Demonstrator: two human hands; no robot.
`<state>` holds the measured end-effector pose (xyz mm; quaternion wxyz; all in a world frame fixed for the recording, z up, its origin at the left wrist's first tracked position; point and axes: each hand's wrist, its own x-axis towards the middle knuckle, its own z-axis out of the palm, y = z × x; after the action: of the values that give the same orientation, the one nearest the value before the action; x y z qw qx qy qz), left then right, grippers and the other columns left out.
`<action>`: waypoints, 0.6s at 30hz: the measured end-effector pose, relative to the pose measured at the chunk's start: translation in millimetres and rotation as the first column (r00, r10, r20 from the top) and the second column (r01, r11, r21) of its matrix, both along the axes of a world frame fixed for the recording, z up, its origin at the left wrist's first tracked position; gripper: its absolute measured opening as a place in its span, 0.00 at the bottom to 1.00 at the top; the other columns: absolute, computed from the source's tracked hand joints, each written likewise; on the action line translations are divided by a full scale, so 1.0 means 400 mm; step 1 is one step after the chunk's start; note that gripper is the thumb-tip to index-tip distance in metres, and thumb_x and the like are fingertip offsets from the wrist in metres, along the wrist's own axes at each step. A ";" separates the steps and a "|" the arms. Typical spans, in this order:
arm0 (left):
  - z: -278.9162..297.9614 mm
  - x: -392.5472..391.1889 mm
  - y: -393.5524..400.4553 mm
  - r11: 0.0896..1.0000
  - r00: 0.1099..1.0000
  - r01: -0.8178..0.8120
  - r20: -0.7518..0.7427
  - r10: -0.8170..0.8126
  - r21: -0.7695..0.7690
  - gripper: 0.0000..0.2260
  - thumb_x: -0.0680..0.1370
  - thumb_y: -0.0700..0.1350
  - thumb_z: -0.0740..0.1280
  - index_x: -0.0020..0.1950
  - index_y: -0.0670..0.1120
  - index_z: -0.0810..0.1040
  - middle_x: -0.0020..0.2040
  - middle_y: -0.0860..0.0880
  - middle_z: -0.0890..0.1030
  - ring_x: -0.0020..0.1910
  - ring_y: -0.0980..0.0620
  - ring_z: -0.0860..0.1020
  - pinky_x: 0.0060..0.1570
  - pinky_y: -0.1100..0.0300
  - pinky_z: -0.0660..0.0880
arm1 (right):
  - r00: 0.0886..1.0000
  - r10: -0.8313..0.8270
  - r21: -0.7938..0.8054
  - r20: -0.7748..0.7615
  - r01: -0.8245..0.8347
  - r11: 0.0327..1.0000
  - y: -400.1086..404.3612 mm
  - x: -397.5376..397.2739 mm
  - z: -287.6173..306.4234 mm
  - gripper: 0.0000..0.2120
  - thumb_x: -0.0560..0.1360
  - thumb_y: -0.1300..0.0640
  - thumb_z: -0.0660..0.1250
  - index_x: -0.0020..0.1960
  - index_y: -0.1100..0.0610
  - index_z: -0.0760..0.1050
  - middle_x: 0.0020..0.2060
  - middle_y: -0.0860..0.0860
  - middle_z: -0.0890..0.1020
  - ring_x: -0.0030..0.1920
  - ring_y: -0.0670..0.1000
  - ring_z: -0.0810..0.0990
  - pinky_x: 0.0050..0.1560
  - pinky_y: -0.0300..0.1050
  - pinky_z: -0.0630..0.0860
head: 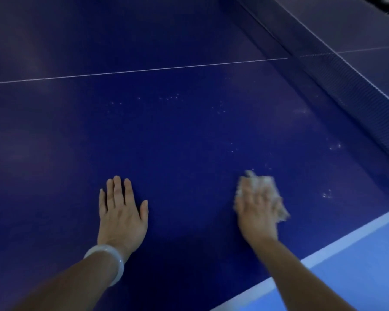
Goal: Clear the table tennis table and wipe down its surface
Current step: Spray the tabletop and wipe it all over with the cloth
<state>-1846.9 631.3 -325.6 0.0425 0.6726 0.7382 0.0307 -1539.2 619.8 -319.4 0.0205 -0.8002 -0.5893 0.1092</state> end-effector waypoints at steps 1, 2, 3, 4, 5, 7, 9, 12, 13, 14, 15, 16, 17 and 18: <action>0.000 0.000 0.000 1.000 1.000 0.000 0.000 0.000 0.001 0.32 0.81 0.58 0.44 0.79 0.38 0.54 0.79 0.37 0.52 0.79 0.41 0.49 0.77 0.43 0.46 | 0.985 -0.153 -0.009 -0.076 0.153 0.988 0.000 0.024 0.019 0.28 0.84 0.50 0.43 0.80 0.48 0.35 0.79 0.56 0.36 0.77 0.62 0.34 0.73 0.70 0.40; 0.001 -0.001 0.000 1.000 1.000 0.000 -0.002 0.000 0.001 0.31 0.82 0.57 0.43 0.78 0.38 0.54 0.79 0.37 0.52 0.79 0.41 0.49 0.77 0.43 0.46 | 0.969 -0.229 -0.045 -0.093 0.226 0.973 -0.005 0.017 0.033 0.27 0.84 0.48 0.42 0.80 0.47 0.36 0.79 0.55 0.37 0.78 0.60 0.35 0.74 0.68 0.39; 0.002 -0.003 -0.001 1.000 1.000 0.000 -0.001 0.000 0.002 0.31 0.82 0.57 0.43 0.78 0.38 0.54 0.79 0.37 0.53 0.79 0.41 0.49 0.77 0.43 0.46 | 0.964 -0.258 -0.063 -0.070 0.254 0.965 -0.010 -0.018 0.036 0.28 0.83 0.48 0.42 0.80 0.48 0.35 0.79 0.56 0.36 0.78 0.61 0.35 0.74 0.68 0.39; 0.002 -0.003 -0.002 1.000 1.000 0.001 0.002 -0.001 0.004 0.32 0.81 0.58 0.43 0.78 0.38 0.55 0.78 0.37 0.54 0.79 0.41 0.50 0.77 0.43 0.47 | 0.977 -0.214 -0.045 -0.014 0.214 0.976 -0.023 -0.071 0.026 0.29 0.83 0.50 0.44 0.79 0.50 0.33 0.78 0.58 0.35 0.77 0.64 0.35 0.74 0.70 0.40; 0.004 -0.003 -0.003 1.000 1.000 0.005 0.001 -0.005 0.009 0.33 0.80 0.58 0.43 0.78 0.37 0.56 0.78 0.36 0.55 0.78 0.40 0.51 0.77 0.43 0.48 | 0.996 -0.086 -0.016 0.033 0.086 0.996 -0.038 -0.140 0.016 0.31 0.82 0.51 0.45 0.79 0.53 0.32 0.77 0.60 0.35 0.76 0.68 0.35 0.73 0.73 0.40; 0.006 -0.001 -0.003 1.000 1.000 0.014 -0.014 -0.014 0.009 0.34 0.80 0.59 0.43 0.78 0.37 0.56 0.78 0.36 0.55 0.78 0.40 0.52 0.76 0.42 0.50 | 0.963 0.268 0.055 -0.037 -0.266 0.962 -0.055 -0.268 -0.012 0.32 0.81 0.52 0.46 0.79 0.53 0.34 0.78 0.59 0.35 0.75 0.67 0.31 0.72 0.73 0.39; 0.005 -0.002 -0.003 1.000 1.000 0.016 -0.017 -0.016 0.002 0.34 0.79 0.59 0.42 0.78 0.37 0.56 0.78 0.36 0.55 0.78 0.40 0.51 0.76 0.42 0.50 | 0.825 0.563 0.104 -0.043 -0.557 0.824 -0.028 -0.322 -0.027 0.28 0.82 0.48 0.45 0.80 0.48 0.39 0.79 0.54 0.39 0.77 0.58 0.31 0.74 0.68 0.37; 0.005 -0.003 -0.002 1.000 1.000 0.014 -0.005 -0.014 0.001 0.34 0.79 0.59 0.42 0.78 0.37 0.56 0.78 0.36 0.56 0.78 0.40 0.51 0.76 0.42 0.50 | 0.739 0.656 0.010 0.151 -0.665 0.747 0.072 -0.235 -0.022 0.33 0.80 0.50 0.53 0.80 0.52 0.42 0.79 0.56 0.41 0.77 0.65 0.34 0.72 0.74 0.40; 0.005 -0.003 -0.002 1.000 1.000 0.014 -0.007 -0.014 -0.002 0.34 0.79 0.59 0.42 0.78 0.37 0.56 0.78 0.36 0.55 0.78 0.40 0.51 0.76 0.42 0.50 | 0.768 0.601 -0.040 0.220 -0.609 0.792 0.108 -0.174 -0.022 0.36 0.79 0.52 0.57 0.80 0.53 0.40 0.79 0.58 0.40 0.76 0.69 0.35 0.70 0.77 0.42; 0.005 -0.003 -0.001 1.000 1.000 0.017 -0.008 -0.017 -0.002 0.34 0.79 0.59 0.42 0.78 0.37 0.56 0.78 0.36 0.55 0.78 0.40 0.50 0.77 0.42 0.49 | 0.840 0.482 -0.036 0.250 -0.489 0.871 0.143 -0.101 -0.022 0.39 0.78 0.53 0.59 0.79 0.54 0.37 0.78 0.59 0.38 0.75 0.71 0.36 0.69 0.78 0.44; 0.004 -0.004 -0.001 1.000 1.000 0.019 -0.006 -0.019 -0.003 0.34 0.80 0.59 0.43 0.78 0.37 0.55 0.78 0.37 0.54 0.79 0.41 0.50 0.77 0.42 0.48 | 0.903 0.341 -0.026 0.261 -0.347 0.938 0.169 -0.021 -0.021 0.39 0.79 0.53 0.58 0.79 0.53 0.34 0.77 0.58 0.35 0.76 0.70 0.37 0.69 0.77 0.46; 0.002 -0.004 -0.001 1.000 1.000 0.020 0.000 -0.020 -0.004 0.33 0.81 0.58 0.43 0.78 0.38 0.54 0.78 0.37 0.53 0.79 0.41 0.49 0.77 0.43 0.47 | 0.962 0.178 -0.037 0.205 -0.174 0.984 0.183 0.056 -0.013 0.37 0.81 0.50 0.54 0.78 0.51 0.32 0.78 0.56 0.34 0.76 0.68 0.38 0.71 0.76 0.46; 0.000 -0.005 -0.001 1.000 1.000 0.018 0.004 -0.018 -0.005 0.32 0.82 0.58 0.43 0.78 0.38 0.53 0.79 0.37 0.52 0.79 0.41 0.48 0.77 0.43 0.47 | 0.992 0.011 -0.055 0.126 -0.004 0.998 0.188 0.123 -0.003 0.33 0.82 0.47 0.49 0.78 0.47 0.31 0.78 0.54 0.34 0.77 0.66 0.38 0.72 0.73 0.42; -0.001 -0.005 -0.001 1.000 1.000 0.019 0.005 -0.019 -0.006 0.31 0.82 0.57 0.44 0.78 0.38 0.53 0.79 0.37 0.52 0.79 0.41 0.47 0.77 0.43 0.46 | 0.990 -0.133 -0.093 0.038 0.136 0.986 0.181 0.170 0.008 0.30 0.82 0.44 0.44 0.78 0.44 0.32 0.79 0.54 0.36 0.78 0.65 0.38 0.73 0.71 0.39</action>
<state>-1848.9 630.9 -326.1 0.0467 0.6795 0.7316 0.0297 -1471.3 692.3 -316.0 -0.0198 -0.8398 -0.5283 0.1231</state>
